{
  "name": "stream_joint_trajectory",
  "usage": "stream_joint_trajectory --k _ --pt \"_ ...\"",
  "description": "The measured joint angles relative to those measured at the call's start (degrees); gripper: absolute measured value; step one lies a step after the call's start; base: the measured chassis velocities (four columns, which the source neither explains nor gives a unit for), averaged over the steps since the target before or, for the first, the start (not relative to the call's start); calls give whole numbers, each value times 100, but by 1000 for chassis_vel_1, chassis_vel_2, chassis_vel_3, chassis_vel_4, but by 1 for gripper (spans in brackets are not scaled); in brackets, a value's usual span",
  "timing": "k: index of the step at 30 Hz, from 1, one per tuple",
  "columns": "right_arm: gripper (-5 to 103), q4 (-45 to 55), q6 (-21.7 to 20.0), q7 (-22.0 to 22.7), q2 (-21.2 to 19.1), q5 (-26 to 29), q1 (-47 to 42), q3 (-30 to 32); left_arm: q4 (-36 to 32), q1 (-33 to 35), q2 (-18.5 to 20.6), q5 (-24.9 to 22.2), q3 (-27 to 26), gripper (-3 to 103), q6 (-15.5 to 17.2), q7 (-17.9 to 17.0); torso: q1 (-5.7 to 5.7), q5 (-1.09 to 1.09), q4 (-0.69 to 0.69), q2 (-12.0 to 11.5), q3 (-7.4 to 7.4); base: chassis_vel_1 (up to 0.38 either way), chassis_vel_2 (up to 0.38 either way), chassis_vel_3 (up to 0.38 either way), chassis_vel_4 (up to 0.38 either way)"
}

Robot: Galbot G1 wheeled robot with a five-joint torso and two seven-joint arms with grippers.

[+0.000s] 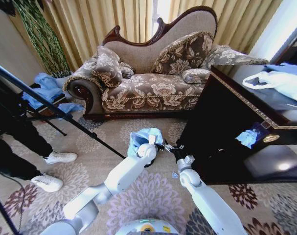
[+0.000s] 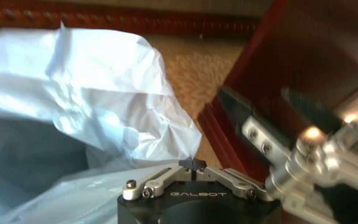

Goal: Place a garbage bag over the trash bin.

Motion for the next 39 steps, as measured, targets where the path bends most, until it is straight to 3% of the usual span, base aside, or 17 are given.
stream_joint_trajectory --k 6,15,30,39 --pt "100 35 23 -6 -12 -12 -12 -2 206 184 -167 192 21 0 -112 34 0 0 1 0 0 0 0 0 0" --pt "100 -32 62 -5 20 -9 33 -29 344 187 -29 332 -45 0 -134 87 0 0 2 0 0 0 0 0 0" --pt "100 55 94 -28 -37 42 76 -38 1165 247 -268 787 -122 0 -457 460 0 -1 -1 0 0 0 0 0 0" --pt "100 90 97 -30 -5 56 91 -59 1338 312 -211 1066 -127 0 -596 564 0 0 1 0 0 0 0 0 0"
